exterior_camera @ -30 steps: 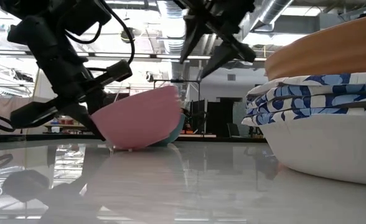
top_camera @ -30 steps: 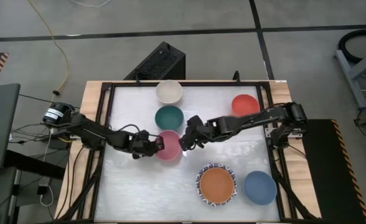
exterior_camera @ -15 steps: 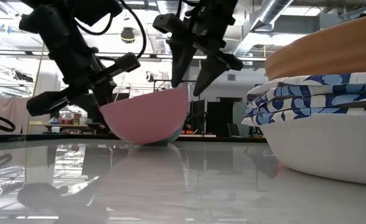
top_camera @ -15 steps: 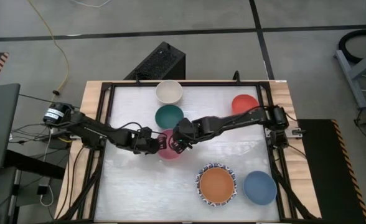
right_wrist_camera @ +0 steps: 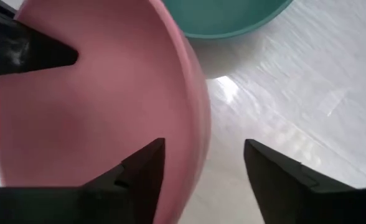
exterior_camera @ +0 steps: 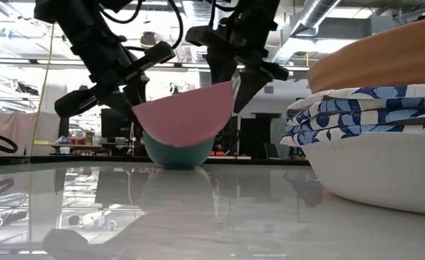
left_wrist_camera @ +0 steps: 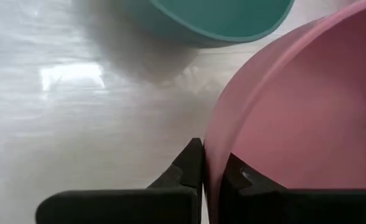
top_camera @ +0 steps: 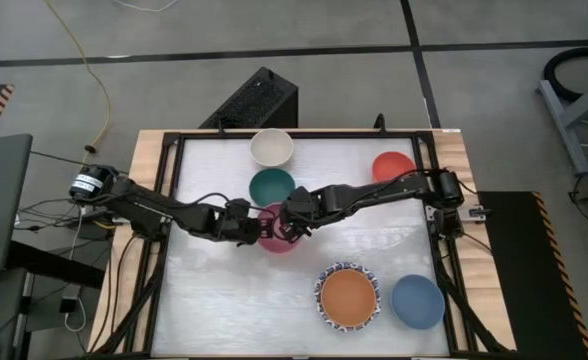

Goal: Nest bowls inside each other
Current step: Stack the pink bowl on top of the light orange bowl

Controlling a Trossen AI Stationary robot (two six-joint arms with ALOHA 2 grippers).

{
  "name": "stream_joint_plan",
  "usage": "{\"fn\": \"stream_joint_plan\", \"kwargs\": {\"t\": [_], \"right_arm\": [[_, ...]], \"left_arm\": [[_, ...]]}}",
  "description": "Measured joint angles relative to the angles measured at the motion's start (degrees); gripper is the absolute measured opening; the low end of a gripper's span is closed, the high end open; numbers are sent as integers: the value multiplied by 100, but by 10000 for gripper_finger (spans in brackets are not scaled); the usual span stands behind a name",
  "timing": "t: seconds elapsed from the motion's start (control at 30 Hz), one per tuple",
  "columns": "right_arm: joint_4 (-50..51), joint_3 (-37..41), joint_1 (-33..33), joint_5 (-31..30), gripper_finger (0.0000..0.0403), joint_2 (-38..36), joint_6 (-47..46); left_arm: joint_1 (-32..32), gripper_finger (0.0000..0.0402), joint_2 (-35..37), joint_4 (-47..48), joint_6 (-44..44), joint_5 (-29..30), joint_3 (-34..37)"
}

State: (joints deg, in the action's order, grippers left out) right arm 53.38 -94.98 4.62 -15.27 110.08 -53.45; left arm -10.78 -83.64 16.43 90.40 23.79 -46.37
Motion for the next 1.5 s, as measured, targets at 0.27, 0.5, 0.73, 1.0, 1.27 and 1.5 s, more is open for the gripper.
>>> {"fn": "stream_joint_plan", "kwargs": {"t": [0.27, 0.5, 0.73, 1.0, 1.27, 1.5], "right_arm": [[24, 0, 0, -36, 83, 0, -39], [44, 7, -20, -90, 16, 4, -120], [50, 11, 8, 102, 6, 4, 49], [74, 11, 20, 212, 6, 2, 172], [496, 7, -291, 351, 5, -9, 1026], [488, 7, -678, 725, 5, -132, 1970]], "left_arm": [[0, 0, 0, -14, 6, 78, -15], [-3, 7, 9, -44, -97, 90, -24], [-2, 85, 11, -64, -604, 73, -22], [12, 221, 112, -69, -912, 89, -8], [7, 280, 898, -121, -1723, 233, -3], [-153, 281, 1743, -120, -2275, 675, -3]]}}
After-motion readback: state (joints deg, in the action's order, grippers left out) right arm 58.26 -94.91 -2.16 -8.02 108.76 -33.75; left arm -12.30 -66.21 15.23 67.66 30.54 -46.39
